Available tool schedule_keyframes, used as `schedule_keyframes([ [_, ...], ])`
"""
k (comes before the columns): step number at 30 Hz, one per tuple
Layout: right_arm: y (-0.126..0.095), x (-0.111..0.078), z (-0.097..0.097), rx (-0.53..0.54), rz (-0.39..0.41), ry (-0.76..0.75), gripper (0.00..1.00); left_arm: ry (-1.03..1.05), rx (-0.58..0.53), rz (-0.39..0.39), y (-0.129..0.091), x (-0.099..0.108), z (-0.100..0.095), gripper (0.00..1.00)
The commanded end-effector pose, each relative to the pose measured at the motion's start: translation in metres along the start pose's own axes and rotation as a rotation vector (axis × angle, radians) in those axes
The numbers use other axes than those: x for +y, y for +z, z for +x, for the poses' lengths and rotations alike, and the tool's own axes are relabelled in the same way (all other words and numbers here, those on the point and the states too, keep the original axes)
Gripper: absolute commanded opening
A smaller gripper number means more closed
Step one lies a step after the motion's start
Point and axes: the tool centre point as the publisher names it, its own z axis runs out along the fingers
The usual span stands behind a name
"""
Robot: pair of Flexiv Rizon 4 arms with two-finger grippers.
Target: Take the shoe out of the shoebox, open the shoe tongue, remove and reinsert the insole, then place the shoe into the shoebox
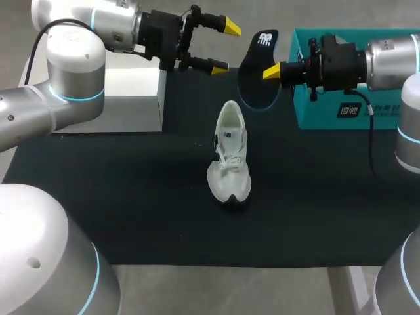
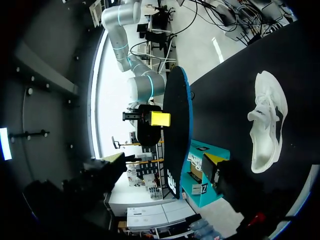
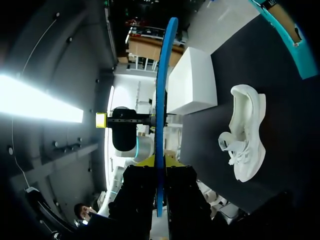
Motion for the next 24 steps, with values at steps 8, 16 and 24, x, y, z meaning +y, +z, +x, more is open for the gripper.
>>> schedule_keyframes([
  [8, 0.002, 0.0, 0.003, -0.006, -0.002, 0.001, 0.0, 0.005, -0.007, 0.001, -0.002, 0.002, 0.0, 1.0],
  [16, -0.002, 0.008, 0.005, -0.006, -0.008, -0.036, 0.0, -0.008, -0.012, -0.019, -0.019, 0.001, 0.002, 1.0],
  [24, -0.009, 0.015, 0.003, -0.024, -0.024, -0.062, 0.0, -0.011, 0.031, -0.024, -0.06, -0.005, 0.016, 1.0],
])
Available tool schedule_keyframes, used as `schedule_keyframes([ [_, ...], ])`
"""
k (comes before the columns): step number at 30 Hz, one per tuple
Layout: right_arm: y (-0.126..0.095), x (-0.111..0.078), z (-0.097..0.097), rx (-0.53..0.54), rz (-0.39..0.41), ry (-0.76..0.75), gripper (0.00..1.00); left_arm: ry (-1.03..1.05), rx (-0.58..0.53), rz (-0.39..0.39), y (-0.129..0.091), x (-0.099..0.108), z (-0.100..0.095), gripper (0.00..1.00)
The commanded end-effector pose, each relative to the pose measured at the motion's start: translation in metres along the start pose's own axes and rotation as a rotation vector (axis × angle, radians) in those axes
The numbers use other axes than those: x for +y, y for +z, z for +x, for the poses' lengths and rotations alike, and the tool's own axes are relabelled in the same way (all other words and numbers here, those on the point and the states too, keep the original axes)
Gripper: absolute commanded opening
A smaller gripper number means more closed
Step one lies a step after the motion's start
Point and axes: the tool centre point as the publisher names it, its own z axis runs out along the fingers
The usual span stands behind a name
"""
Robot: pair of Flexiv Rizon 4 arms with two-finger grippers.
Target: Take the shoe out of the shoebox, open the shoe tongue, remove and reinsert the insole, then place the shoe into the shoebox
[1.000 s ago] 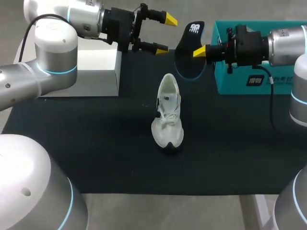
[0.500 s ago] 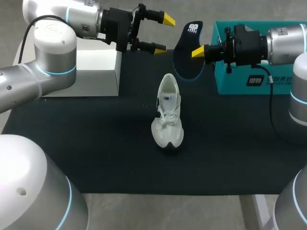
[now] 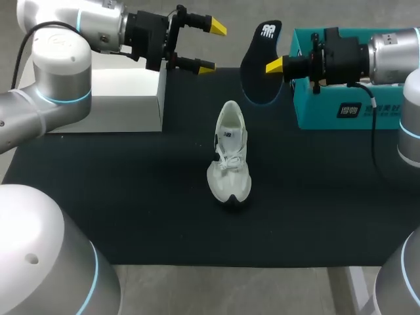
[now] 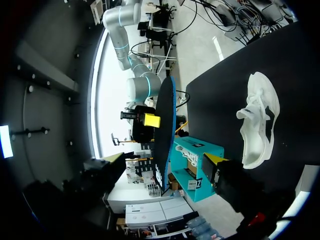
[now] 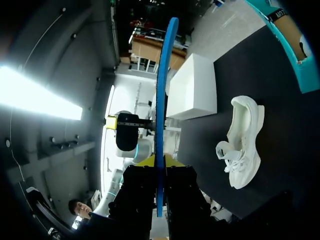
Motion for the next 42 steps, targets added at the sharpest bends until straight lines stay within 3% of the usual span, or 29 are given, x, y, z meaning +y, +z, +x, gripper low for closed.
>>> schedule_keyframes([
  [1, -0.002, 0.003, 0.0, -0.006, -0.006, -0.008, 0.0, -0.013, 0.031, -0.009, -0.033, -0.007, 0.009, 1.0],
  [11, 0.009, 0.015, -0.006, -0.011, -0.024, -0.121, 0.0, -0.025, 0.164, -0.053, -0.074, -0.006, 0.061, 1.0],
  [15, 0.017, 0.021, -0.006, -0.011, 0.017, -0.155, 0.0, -0.032, 0.186, 0.007, -0.076, 0.002, 0.073, 1.0],
  [21, 0.022, 0.027, 0.008, -0.007, 0.086, -0.196, 0.0, -0.006, 0.258, 0.096, -0.078, 0.033, 0.098, 1.0],
  [27, 0.02, 0.031, 0.013, -0.035, 0.074, -0.18, 0.0, 0.021, 0.262, 0.141, -0.08, 0.061, 0.106, 1.0],
  [31, 0.02, 0.032, 0.012, -0.053, 0.058, -0.168, 0.0, 0.009, 0.264, 0.2, -0.083, 0.07, 0.116, 1.0],
  [37, 0.024, 0.032, 0.015, -0.049, 0.042, -0.171, 0.0, 0.002, 0.278, 0.247, -0.09, 0.071, 0.126, 1.0],
  [42, 0.031, 0.038, 0.014, -0.035, 0.048, -0.194, 0.0, 0.021, 0.316, 0.275, -0.095, 0.057, 0.132, 1.0],
])
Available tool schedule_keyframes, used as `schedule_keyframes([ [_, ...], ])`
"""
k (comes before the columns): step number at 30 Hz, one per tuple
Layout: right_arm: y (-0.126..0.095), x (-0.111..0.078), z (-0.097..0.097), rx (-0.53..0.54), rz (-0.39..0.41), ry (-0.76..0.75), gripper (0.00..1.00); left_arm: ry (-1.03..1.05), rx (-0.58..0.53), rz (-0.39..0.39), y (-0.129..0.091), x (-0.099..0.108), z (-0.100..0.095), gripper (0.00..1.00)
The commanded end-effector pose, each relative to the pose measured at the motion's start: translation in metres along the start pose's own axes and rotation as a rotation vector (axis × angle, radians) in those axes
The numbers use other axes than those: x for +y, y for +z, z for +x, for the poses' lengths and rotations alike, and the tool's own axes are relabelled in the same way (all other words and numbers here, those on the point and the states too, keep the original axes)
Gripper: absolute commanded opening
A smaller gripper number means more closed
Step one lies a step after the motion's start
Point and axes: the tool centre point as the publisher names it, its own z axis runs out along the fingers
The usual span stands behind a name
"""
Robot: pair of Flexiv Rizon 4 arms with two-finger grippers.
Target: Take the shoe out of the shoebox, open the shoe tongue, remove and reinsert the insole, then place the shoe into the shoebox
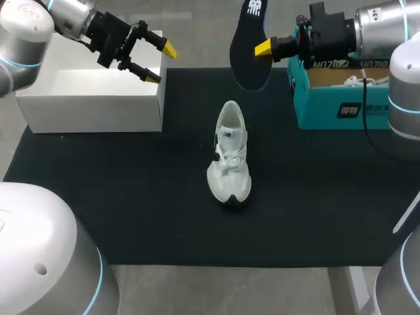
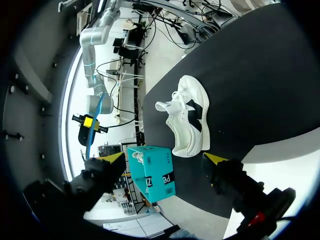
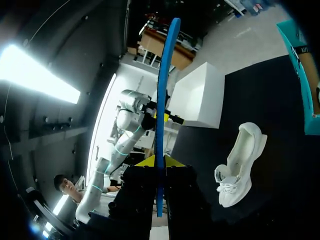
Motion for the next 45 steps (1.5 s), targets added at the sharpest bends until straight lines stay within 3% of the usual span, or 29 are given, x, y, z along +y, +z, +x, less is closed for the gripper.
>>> schedule_keyframes([
  [1, 0.009, 0.004, -0.004, 0.007, 0.017, -0.021, 0.0, 0.005, 0.021, 0.067, -0.003, -0.006, 0.002, 1.0],
  [12, 0.013, 0.014, -0.014, 0.022, 0.036, -0.074, 0.0, 0.005, 0.041, -0.042, 0.015, -0.012, 0.002, 1.0],
  [23, 0.016, 0.024, -0.033, 0.013, 0.008, -0.038, 0.0, 0.005, 0.041, -0.042, 0.015, -0.012, 0.002, 1.0],
  [39, 0.016, 0.024, -0.033, 0.013, 0.008, -0.038, 0.0, 0.005, 0.041, -0.042, 0.015, -0.012, 0.002, 1.0],
  [41, 0.018, 0.025, -0.042, 0.057, -0.066, -0.098, 0.0, 0.005, 0.041, -0.042, 0.015, -0.012, 0.002, 1.0],
  [45, 0.023, 0.032, -0.064, 0.064, -0.086, -0.235, 0.0, 0.005, 0.041, -0.042, 0.015, -0.012, 0.002, 1.0],
])
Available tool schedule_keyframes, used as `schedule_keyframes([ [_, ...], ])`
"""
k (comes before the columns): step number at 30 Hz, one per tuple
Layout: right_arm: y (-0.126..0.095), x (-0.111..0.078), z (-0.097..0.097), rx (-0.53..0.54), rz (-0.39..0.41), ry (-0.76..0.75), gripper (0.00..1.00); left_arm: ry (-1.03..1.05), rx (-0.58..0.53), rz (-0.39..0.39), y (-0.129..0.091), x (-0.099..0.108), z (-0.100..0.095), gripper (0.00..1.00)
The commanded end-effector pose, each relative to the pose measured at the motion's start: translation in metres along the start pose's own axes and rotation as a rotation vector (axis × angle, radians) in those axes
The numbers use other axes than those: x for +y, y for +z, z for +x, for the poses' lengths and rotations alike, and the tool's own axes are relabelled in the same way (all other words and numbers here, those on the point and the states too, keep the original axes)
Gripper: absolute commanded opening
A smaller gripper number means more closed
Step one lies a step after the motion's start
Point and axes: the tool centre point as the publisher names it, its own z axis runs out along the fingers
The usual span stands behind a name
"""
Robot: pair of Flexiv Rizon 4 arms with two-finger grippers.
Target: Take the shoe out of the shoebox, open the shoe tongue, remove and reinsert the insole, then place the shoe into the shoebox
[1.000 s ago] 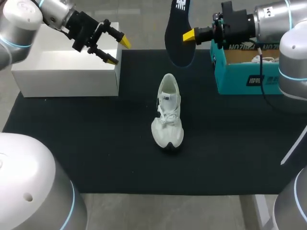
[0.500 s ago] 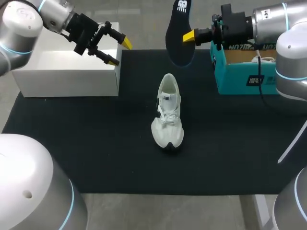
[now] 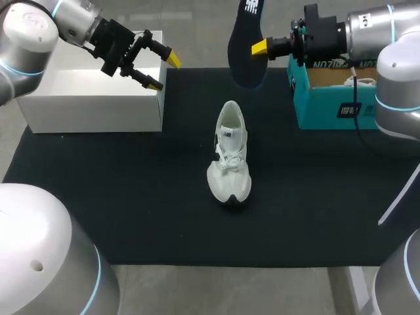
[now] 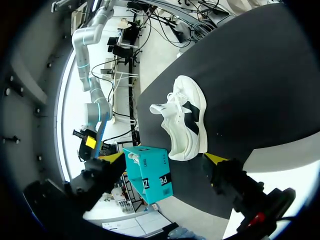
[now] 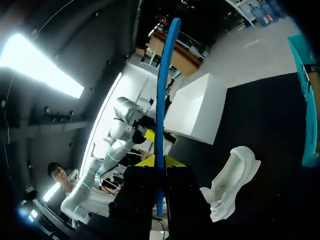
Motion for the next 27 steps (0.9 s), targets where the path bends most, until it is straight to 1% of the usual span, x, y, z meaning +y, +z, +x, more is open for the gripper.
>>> schedule_keyframes([
  [1, 0.011, -0.004, -0.024, 0.056, -0.043, -0.107, 0.0, 0.001, 0.003, -0.004, 0.0, -0.001, 0.0, 1.0],
  [3, 0.013, -0.003, -0.032, 0.06, 0.0, -0.148, 0.0, 0.001, 0.003, -0.004, 0.0, -0.001, 0.0, 1.0],
  [4, 0.013, -0.003, -0.036, 0.061, 0.007, -0.148, 0.0, 0.001, 0.003, -0.004, 0.0, -0.001, 0.0, 1.0],
  [6, 0.007, -0.004, -0.047, 0.086, -0.007, -0.172, 0.0, 0.001, 0.003, -0.004, 0.0, -0.001, 0.0, 1.0],
  [7, 0.005, -0.005, -0.052, 0.091, 0.001, -0.176, 0.0, 0.001, 0.003, -0.004, 0.0, -0.001, 0.0, 1.0],
  [9, 0.002, -0.007, -0.058, 0.068, 0.008, -0.188, 0.0, 0.001, 0.003, -0.004, 0.0, -0.001, 0.0, 1.0],
  [27, 0.002, -0.007, -0.058, 0.068, 0.008, -0.188, 0.0, 0.001, 0.003, -0.004, 0.0, -0.001, 0.0, 1.0],
])
